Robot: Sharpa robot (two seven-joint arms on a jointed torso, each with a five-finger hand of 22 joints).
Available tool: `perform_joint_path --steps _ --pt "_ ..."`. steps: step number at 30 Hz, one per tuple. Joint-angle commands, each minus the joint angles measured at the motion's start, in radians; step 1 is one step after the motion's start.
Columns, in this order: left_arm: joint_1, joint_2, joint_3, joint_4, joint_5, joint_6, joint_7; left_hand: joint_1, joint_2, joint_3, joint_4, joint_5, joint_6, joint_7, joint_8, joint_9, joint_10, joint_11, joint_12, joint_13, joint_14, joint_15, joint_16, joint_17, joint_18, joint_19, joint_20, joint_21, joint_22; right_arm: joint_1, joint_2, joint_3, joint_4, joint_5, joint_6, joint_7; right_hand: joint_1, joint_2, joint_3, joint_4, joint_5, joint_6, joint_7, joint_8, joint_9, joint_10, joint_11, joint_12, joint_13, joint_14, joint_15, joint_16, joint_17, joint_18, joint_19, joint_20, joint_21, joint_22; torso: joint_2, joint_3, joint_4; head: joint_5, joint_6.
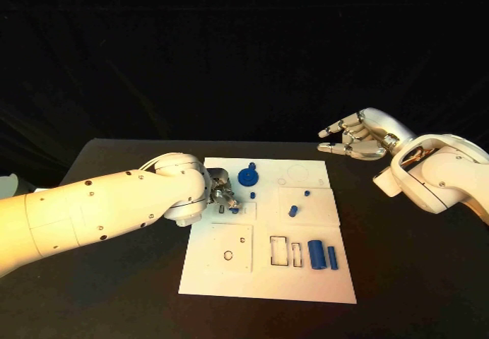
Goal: Assemble the parts on the task board
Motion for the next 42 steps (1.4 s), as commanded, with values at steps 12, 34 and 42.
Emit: perform_joint_path --steps 12,34,42 --pt "-0.009 0.013 0.000 -0.006 -0.064 0.046 -0.127 -0.016 0.005 0.122 -0.126 -0.010 0.006 -0.009 0.006 0.004 0.006 0.000 0.004 0.111 0.107 0.004 0.003 0.263 -0.010 0.068 0.001 0.005 0.165 0.000 0.002 0.000 0.001 -0.011 0.018 0.002 0.003 0.000 -0.005 -0.001 0.003 -0.008 0.001 -0.001 -0.001 -0.008 0.001 -0.005 -0.001 0.077 0.010 -0.007 0.147 -0.007 0.105 0.008 0.002 0.263 0.001 0.0004 -0.0008 0.003 -0.003" --pt "-0.011 0.009 0.000 -0.015 -0.081 0.041 -0.131 -0.017 0.012 0.125 -0.130 -0.013 0.008 -0.011 0.010 0.007 0.009 -0.002 0.007 0.115 0.107 0.003 0.003 0.263 -0.012 0.071 0.000 0.008 0.172 -0.001 0.009 0.000 -0.003 -0.012 0.023 0.003 0.001 0.000 -0.008 0.000 0.003 -0.008 0.001 -0.001 -0.001 -0.009 0.001 -0.006 -0.002 0.077 0.010 -0.008 0.146 -0.007 0.105 0.008 0.002 0.263 0.001 -0.0009 -0.0001 0.001 -0.007" --pt "-0.011 0.010 0.000 -0.009 -0.064 0.090 -0.134 -0.017 0.011 0.127 -0.135 -0.013 0.008 -0.011 0.012 0.008 0.009 -0.003 0.008 0.115 0.107 0.003 0.003 0.263 -0.012 0.071 0.000 0.009 0.173 -0.001 0.010 0.000 -0.004 -0.012 0.029 0.001 0.002 0.002 -0.008 0.000 0.004 -0.008 0.000 -0.001 -0.001 -0.009 0.000 -0.005 -0.001 0.077 0.010 -0.008 0.146 -0.007 0.105 0.008 0.002 0.263 0.001 -0.0004 -0.0004 0.001 -0.011"
